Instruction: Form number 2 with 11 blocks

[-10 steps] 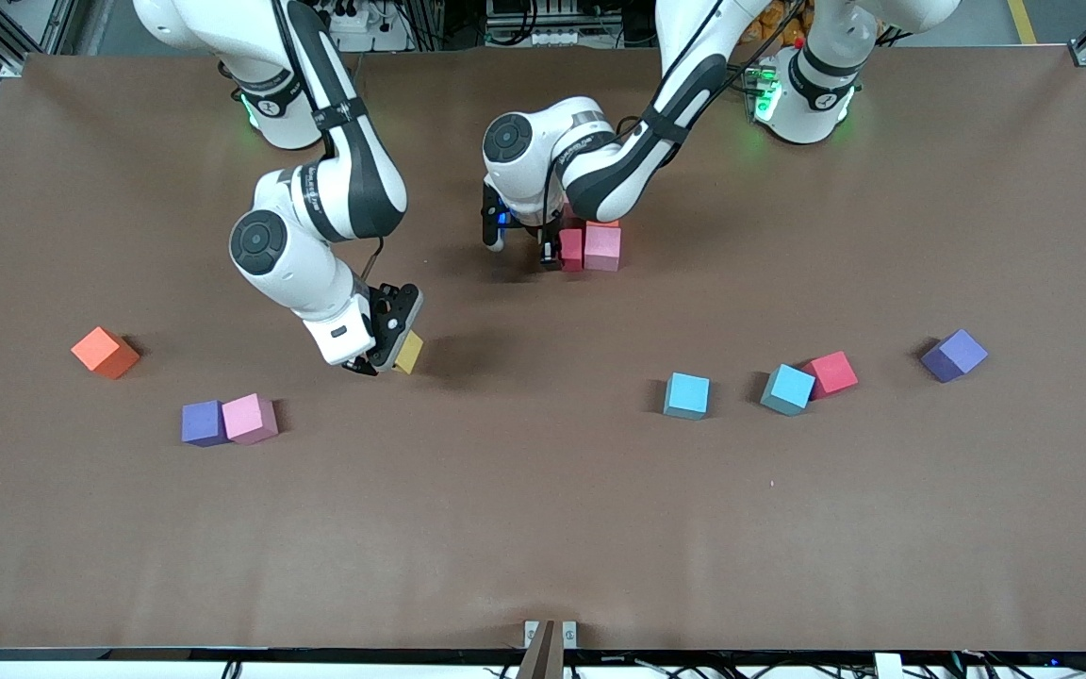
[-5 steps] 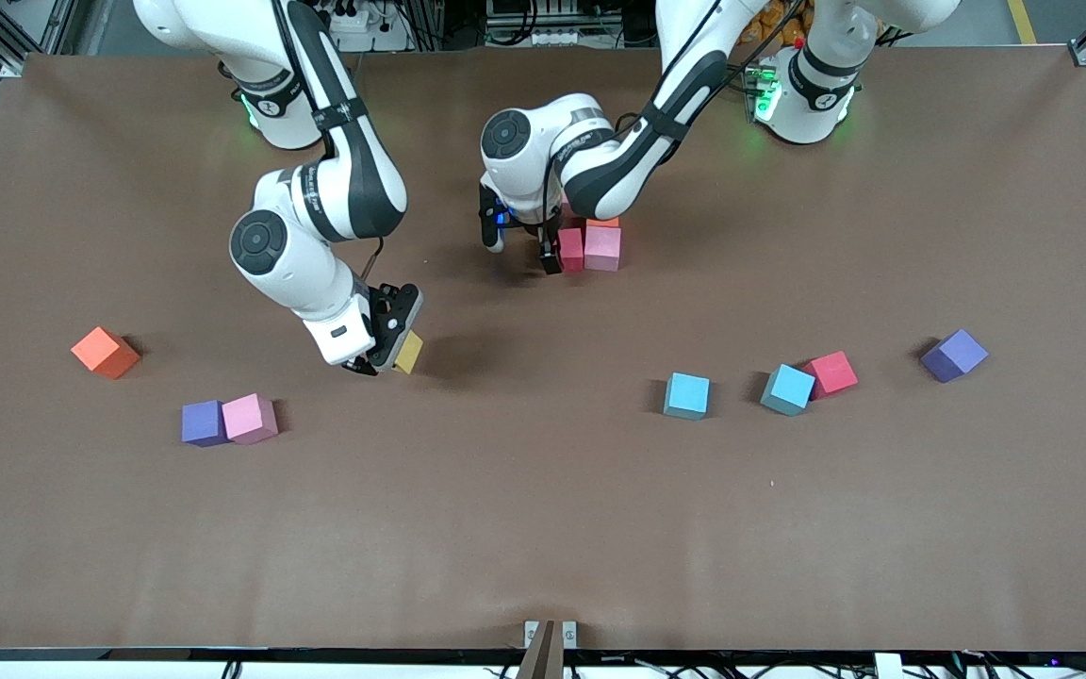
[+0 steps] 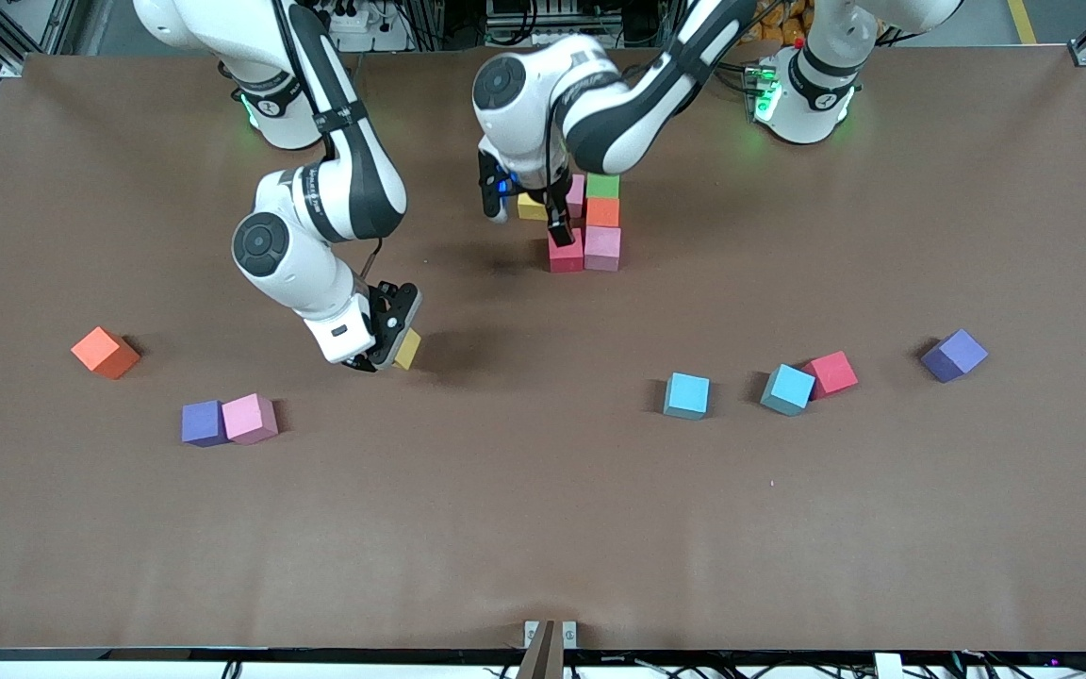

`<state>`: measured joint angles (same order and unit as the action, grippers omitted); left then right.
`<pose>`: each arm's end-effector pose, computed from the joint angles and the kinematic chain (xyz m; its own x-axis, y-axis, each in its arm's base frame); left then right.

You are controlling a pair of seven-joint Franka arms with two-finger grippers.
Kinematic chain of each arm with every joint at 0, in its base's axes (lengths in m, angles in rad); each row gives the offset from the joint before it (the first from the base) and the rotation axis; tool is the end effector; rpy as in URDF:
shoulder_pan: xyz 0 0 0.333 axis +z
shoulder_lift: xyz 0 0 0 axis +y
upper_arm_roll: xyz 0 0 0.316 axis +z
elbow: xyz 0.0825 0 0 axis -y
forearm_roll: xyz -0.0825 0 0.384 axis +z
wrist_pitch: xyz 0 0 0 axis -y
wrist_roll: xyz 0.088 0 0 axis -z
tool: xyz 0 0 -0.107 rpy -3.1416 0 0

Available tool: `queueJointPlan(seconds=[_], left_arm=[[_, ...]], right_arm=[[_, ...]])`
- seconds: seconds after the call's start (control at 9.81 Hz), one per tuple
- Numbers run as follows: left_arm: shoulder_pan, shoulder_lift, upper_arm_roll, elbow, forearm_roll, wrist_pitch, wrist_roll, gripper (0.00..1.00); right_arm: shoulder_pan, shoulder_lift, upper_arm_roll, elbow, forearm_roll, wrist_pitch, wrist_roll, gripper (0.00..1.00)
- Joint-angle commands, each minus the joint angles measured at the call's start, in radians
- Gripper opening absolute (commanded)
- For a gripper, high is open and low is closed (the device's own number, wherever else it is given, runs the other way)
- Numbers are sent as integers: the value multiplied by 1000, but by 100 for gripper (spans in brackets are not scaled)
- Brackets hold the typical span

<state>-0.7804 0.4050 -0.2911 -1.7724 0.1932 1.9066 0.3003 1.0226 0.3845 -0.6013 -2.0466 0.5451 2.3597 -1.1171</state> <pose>0.3200 -0.5312 0.3223 0.1123 -0.9612 -0.2519 -0.9920 -0.1233 0.0284 0.5349 0.2579 0.2826 0.3755 0.9139 0.1545 0.9267 -0.3679 -0.0763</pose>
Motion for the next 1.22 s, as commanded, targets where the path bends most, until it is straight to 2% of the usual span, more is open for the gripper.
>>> queueJointPlan(seconds=[0.0,0.1,0.31,0.51,0.71,1.12], left_arm=[[9,-87,6,-18,-9,-116,-33,100],[12,-115,16,-12,2,-147,-38,100],[106,-161,33,43,9,-194,-32,100],[226,-155,32,144,12,-268,-27,100],[326,-155,32,203,12,-320,-26,100],[440,-160,33,321,55,-457,-17,100]], right_arm=[[69,-15,-8,-27,-2,15,-3,22],[103,-12,-8,-27,-1,26,9,21],[157,-1,-6,-49,7,70,11,18],[233,1,-6,-111,39,159,11,18],[284,2,-6,-121,45,168,13,18],[411,27,-5,-126,45,202,143,18]])
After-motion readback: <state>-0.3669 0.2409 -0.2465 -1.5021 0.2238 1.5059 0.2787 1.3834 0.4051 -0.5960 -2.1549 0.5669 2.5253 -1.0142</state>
